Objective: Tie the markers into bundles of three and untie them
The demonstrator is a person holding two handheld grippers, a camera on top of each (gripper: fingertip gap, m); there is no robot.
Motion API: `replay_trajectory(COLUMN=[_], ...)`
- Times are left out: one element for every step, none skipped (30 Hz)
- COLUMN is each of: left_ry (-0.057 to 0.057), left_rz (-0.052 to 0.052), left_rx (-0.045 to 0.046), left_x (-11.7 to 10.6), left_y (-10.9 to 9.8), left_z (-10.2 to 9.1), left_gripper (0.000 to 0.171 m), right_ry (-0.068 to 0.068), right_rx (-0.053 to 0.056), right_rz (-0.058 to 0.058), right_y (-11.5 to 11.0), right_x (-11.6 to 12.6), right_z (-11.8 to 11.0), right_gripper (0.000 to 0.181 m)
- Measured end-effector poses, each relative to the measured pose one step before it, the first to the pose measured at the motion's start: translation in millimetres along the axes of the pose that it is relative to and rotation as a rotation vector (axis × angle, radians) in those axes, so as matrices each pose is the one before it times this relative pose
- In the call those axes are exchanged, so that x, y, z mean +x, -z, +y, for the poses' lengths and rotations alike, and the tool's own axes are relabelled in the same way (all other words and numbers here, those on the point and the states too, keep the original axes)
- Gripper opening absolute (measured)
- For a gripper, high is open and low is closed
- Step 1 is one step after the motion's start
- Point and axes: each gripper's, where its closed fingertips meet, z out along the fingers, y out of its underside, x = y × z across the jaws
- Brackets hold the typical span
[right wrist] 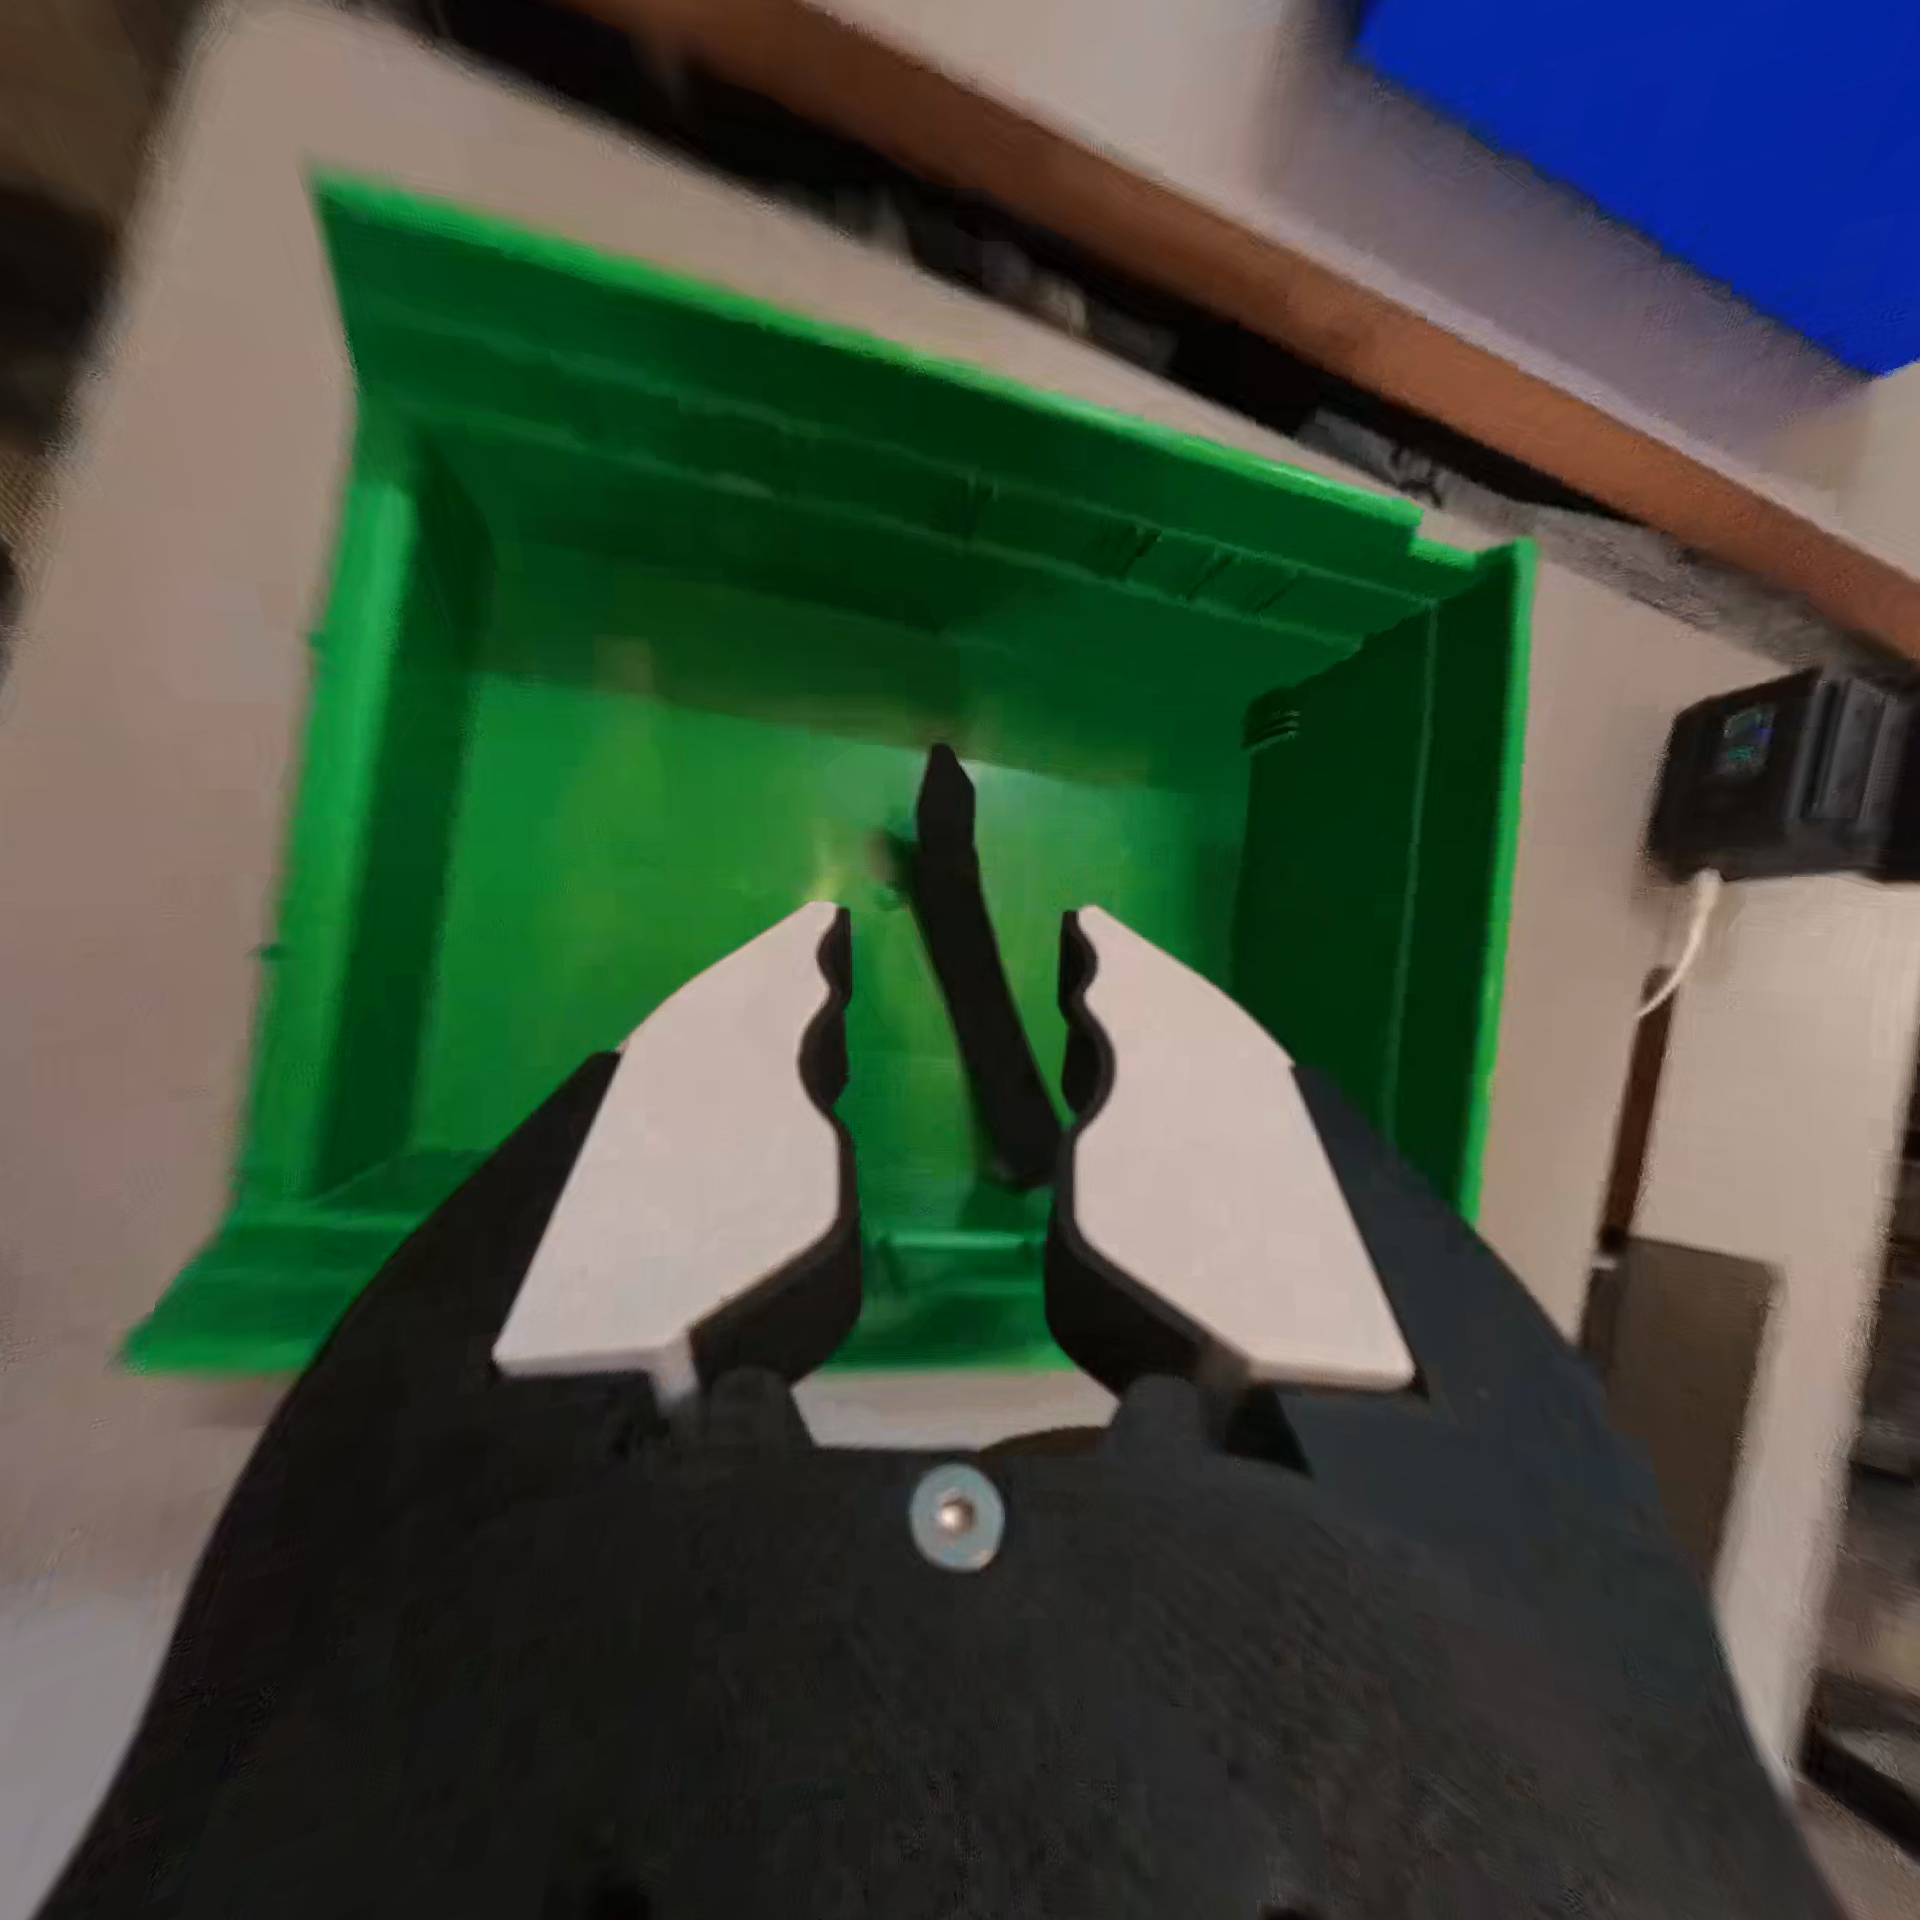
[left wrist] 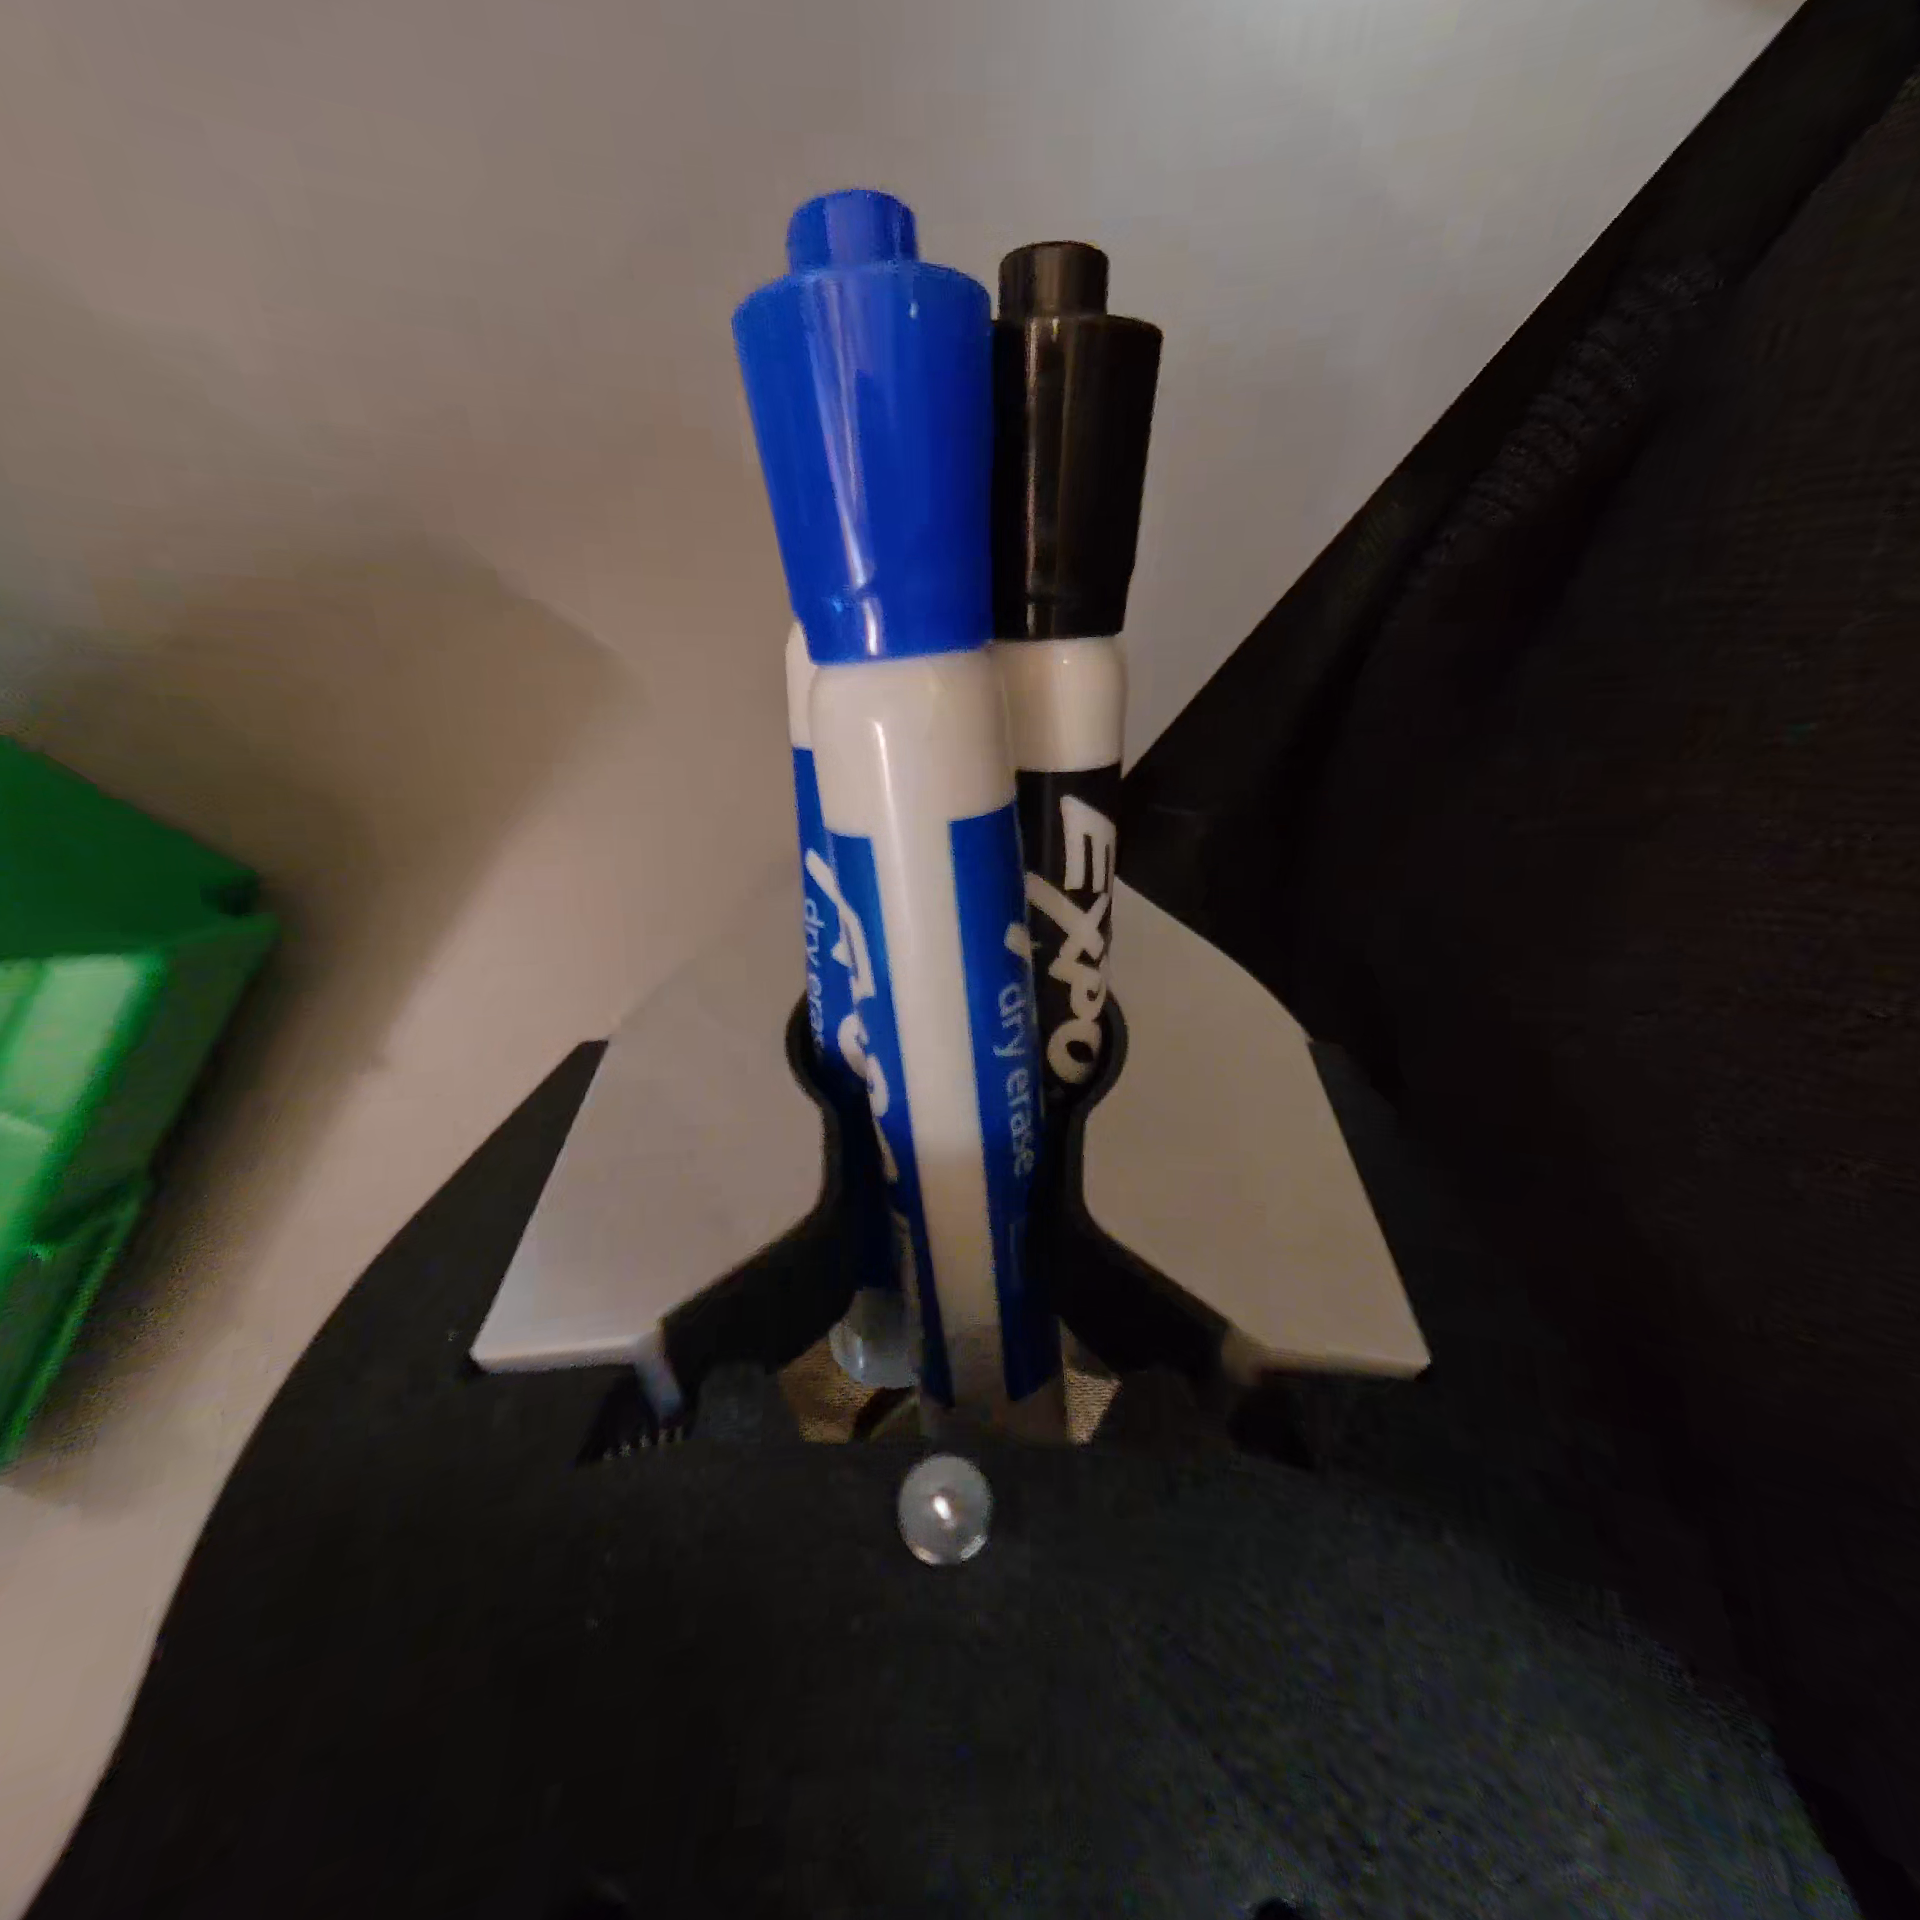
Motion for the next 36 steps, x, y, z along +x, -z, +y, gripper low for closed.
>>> replay_trajectory(left_ry=[0.0181, 0.0159, 0.016, 0.0129, 0.0044, -0.001, -0.0021, -0.0004, -0.0017, -0.0053, -0.0081, -0.0085, -0.0084, -0.0063, -0.0028, -0.004, -0.0051, -0.008, -0.0109, -0.0108, -0.0098, -0.0106, -0.0124, -0.013, -0.0108, -0.0046, 0.0054, 0.0098, 0.0014, -0.0128, -0.0234, -0.0268, -0.0234, -0.0199, -0.02, -0.0197], left_rz=[0.0021, 0.0026, 0.0034, 0.0017, -0.0037, -0.0094, -0.0074, 0.0037, 0.0072, 0.0043, 0.0015, 0.0018, 0.0045, 0.0054, 0.005, 0.0055, 0.0089, 0.009, 0.0047, 0.0033, 0.0046, 0.005, 0.0027, 0.0005, -0.0015, -0.0047, -0.0068, -0.0001, 0.009, 0.0083, 0.0029, 0.0011, 0.0023, 0.0039, 0.0054, 0.0069], left_rx=[0.00224, 0.00394, 0.00682, 0.00446, -0.00399, -0.00571, 0.00327, 0.01265, 0.01257, 0.00649, -0.00019, -0.0034, -0.00337, -0.00152, -0.00123, 0.00023, -0.00214, -0.00802, -0.01219, -0.01115, -0.00725, -0.00467, -0.00373, -0.0018, 0.00278, 0.01013, 0.01454, 0.01062, 0.00064, -0.00881, -0.01545, -0.01505, -0.01089, -0.00563, -0.00239, -0.00254], left_x=[-0.19, 0.15, 0.52, 0.43, -0.41, -1.23, -1.06, 0.43, 1.02, 0.9, 0.65, 0.39, 0.4, 0.1, -0.25, 0.11, 0.94, 1.51, 1.08, 1.01, 1.15, 1.12, 0.86, 0.31, -0.54, -1.84, -3.21, -2.95, -1.53, -0.78, -0.75, -0.63, -0.6, -0.6, -0.61, -0.71], left_y=[-0.24, 0.03, 0.27, 0.6, 0.66, 1.18, 1.66, 1.82, 1.63, 1.11, 0.68, -0.02, -0.65, -1.37, -1.94, -2.45, -2.9, -3.4, -3.51, -3.43, -3.25, -2.94, -2.88, -3.15, -3.33, -3.81, -4.16, -4.37, -4.02, -3.41, -2.79, -2.17, -1.75, -1.5, -1.2, -1.26], left_z=[5.54, 5.02, 4.11, 3.71, 3.36, 2.09, -0.16, -1.82, -2.0, -0.96, -0.09, 0.04, -0.65, -1.83, -2.72, -3.0, -2.41, -1.47, -1.08, -1.75, -2.98, -3.83, -4.5, -5.01, -5.84, -6.94, -7.9, -7.6, -6.22, -4.96, -4.11, -4.15, -4.87, -5.6, -5.84, -5.51], left_gripper=[0.046, 0.046, 0.046, 0.046, 0.047, 0.046, 0.047, 0.047, 0.047, 0.047, 0.047, 0.047, 0.047, 0.047, 0.047, 0.047, 0.047, 0.047, 0.047, 0.047, 0.047, 0.047, 0.047, 0.047, 0.047, 0.047, 0.047, 0.046, 0.046, 0.047, 0.047, 0.047, 0.047, 0.047, 0.047, 0.047], right_ry=[0.0474, 0.0212, 0.0083, 0.0079, 0.0045, -0.0014, -0.0004, 0.0051, -0.0028, -0.0255, -0.0437, -0.0475, -0.0416, -0.0352, -0.0335, -0.0359, -0.0408, -0.0451, -0.048, -0.0473, -0.0468, -0.0493, -0.048, -0.0307, 0.0004, 0.0305, 0.0629, 0.1001, 0.1079, 0.0763, 0.0416, 0.0023, -0.0314, -0.048, -0.0493, -0.0418], right_rx=[-0.0744, -0.0705, -0.0694, -0.0724, -0.0719, -0.0667, -0.0554, -0.0329, -0.0013, 0.0342, 0.0625, 0.0799, 0.093, 0.0992, 0.0916, 0.0833, 0.0825, 0.0788, 0.0747, 0.0718, 0.071, 0.0605, 0.0363, 0.0108, -0.0256, -0.075, -0.1122, -0.1197, -0.09, -0.0449, -0.0168, -0.0009, 0.0043, 0.0095, 0.0147, 0.0126], right_rz=[0.0062, -0.0112, -0.0197, -0.0117, 0.0136, 0.0302, 0.0341, 0.0331, 0.0092, -0.0175, -0.0285, -0.0263, -0.0201, -0.0146, -0.0096, -0.0077, -0.0057, -0.0083, -0.0102, -0.0056, -0.0021, 0.006, 0.0153, 0.0156, 0.0036, 0.0043, 0.0165, 0.0043, -0.0232, -0.0161, 0.0139, 0.0199, -0.0045, -0.0109, 0.0044, 0.0176], right_y=[-20.37, -19.94, -19.08, -17.87, -15.85, -12.79, -8.97, -3.82, 2.12, 7.78, 13.03, 17.92, 22.06, 25.3, 27.49, 29.05, 30.06, 30.52, 30.15, 29.32, 28.2, 26.75, 24.87, 22.13, 18.39, 14.37, 10.19, 6.02, 2.43, -0.21, -1.14, -0.56, 0.86, 1.98, 2.63, 3.0], right_x=[-0.26, -2.3, -3.26, -1.83, 1.9, 4.16, 4.75, 5.22, 2.98, 0.52, -0.32, -0.41, -0.74, -1.12, -1.45, -2.25, -3.02, -4.4, -5.45, -5.34, -4.85, -3.01, -0.52, 0.19, -1.95, -3.1, -3.11, -7.95, -16.25, -16.99, -9.7, -4.52, -4.38, -2.71, 0.6, 2.35], right_z=[0.89, 0.98, 1.6, 2.75, 3.23, 3.46, 3.18, 2.0, 0.52, -1.83, -3.54, -3.67, -3.54, -3.12, -1.05, 1.09, 2.31, 4.19, 6.25, 8.18, 10.05, 12.24, 16.04, 19.8, 25.02, 31.75, 35.78, 35.74, 29.8, 20.02, 11.27, 5.95, 3.73, 2.72, 2.08, 2.91], right_gripper=[0.038, 0.039, 0.041, 0.045, 0.047, 0.044, 0.035, 0.011, 0.003, 0.002, 0.002, 0.002, 0.002, 0.002, 0.002, 0.002, 0.002, 0.002, 0.002, 0.002, 0.002, 0.002, 0.002, 0.002, 0.002, 0.002, 0.002, 0.002, 0.002, 0.002, 0.002, 0.004, 0.009, 0.02, 0.033, 0.043])
